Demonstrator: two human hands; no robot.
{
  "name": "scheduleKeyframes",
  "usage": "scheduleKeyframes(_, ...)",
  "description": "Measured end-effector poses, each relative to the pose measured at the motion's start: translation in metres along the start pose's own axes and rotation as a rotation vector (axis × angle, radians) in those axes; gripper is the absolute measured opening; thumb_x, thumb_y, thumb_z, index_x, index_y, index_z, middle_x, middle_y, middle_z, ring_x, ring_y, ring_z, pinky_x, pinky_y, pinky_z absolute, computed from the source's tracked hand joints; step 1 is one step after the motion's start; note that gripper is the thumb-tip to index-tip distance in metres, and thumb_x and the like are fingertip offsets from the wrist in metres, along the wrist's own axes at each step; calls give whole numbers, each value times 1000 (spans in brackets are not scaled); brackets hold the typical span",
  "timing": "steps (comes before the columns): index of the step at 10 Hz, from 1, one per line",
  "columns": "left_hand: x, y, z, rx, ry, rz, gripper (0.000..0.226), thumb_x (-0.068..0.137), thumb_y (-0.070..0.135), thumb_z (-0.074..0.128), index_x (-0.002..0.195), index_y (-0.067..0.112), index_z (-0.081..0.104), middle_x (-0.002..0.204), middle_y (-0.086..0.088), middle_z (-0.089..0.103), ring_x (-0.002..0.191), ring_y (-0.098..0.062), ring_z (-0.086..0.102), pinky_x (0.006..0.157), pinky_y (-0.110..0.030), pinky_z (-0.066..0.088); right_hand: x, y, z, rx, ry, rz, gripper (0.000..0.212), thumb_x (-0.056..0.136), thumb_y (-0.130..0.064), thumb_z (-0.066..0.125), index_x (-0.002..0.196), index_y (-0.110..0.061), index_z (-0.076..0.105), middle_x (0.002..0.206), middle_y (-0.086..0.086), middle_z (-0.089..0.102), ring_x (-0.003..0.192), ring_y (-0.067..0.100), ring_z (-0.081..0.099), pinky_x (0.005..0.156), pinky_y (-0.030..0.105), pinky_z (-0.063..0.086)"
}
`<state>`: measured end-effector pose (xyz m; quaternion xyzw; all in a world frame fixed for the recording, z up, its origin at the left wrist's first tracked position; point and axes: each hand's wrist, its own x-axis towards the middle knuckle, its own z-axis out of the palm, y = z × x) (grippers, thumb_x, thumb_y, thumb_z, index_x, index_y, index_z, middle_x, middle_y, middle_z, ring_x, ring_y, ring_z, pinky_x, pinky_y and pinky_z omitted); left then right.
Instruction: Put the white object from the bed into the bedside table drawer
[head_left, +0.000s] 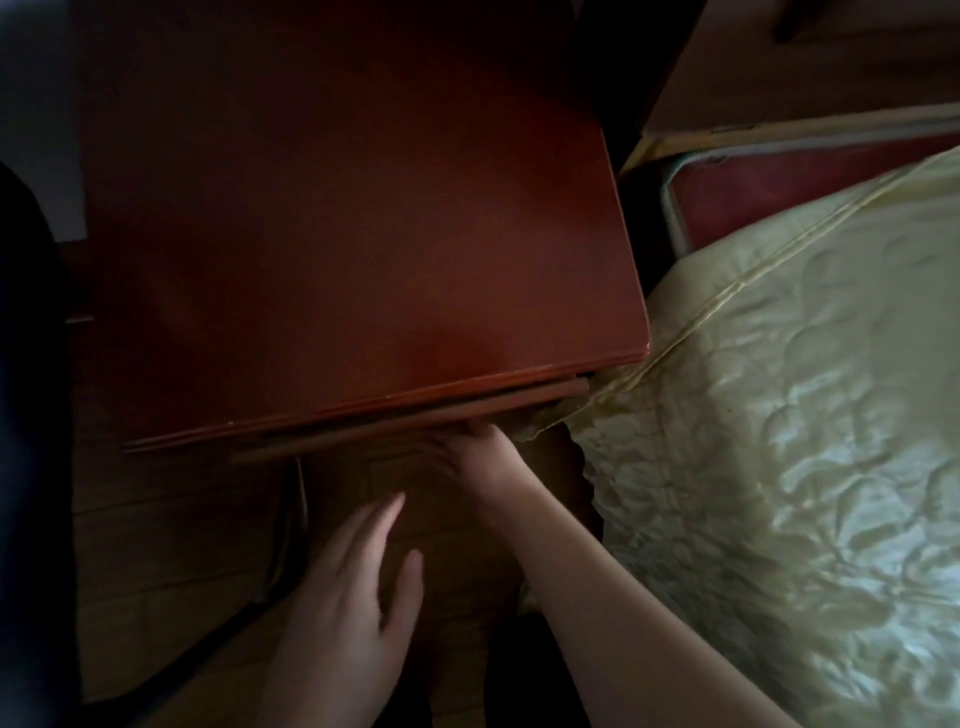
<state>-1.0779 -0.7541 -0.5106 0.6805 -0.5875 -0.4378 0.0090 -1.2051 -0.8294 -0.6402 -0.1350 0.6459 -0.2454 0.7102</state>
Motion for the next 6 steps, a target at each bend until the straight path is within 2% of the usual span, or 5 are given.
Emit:
scheduleKeyframes(1,-15,-14,-6,-61,-63,-121,46,97,40,40,141,45,28,152,19,26,127,4,31,104,-20,29,11,-21,10,-21,-24,-57,32,93,2,48,90,-26,62,113,10,68,113,30,62,97,41,47)
scheduleKeyframes(3,-21,-12,-20,-117,-8,-70,40,97,32,44,121,60,27,135,31,30,106,23,34,91,-3,28,12,-38,16,-53,-64,-70,28,91,1,58,90,-27,60,98,0,66,107,24,60,103,46,46)
scheduleKeyframes(4,-21,-8,-24,-142,44,-26,39,96,33,45,115,64,33,130,37,33,109,24,35,82,-1,31,5,-41,17,-125,-38,-53,24,89,-3,62,96,-26,60,106,6,65,115,31,59,104,48,45)
scheduleKeyframes(5,-30,-2,-31,-109,79,12,37,95,40,40,128,56,38,132,34,37,113,24,33,91,-10,29,-13,-39,18,-259,3,-68,22,91,-6,58,94,-28,59,112,15,66,112,40,60,93,47,50)
scheduleKeyframes(6,-40,11,-49,-74,163,85,41,96,36,41,136,39,43,130,27,43,114,20,36,87,-3,26,-45,-40,18,-297,29,-103,31,93,-16,55,123,-22,58,118,12,66,103,30,64,85,40,50)
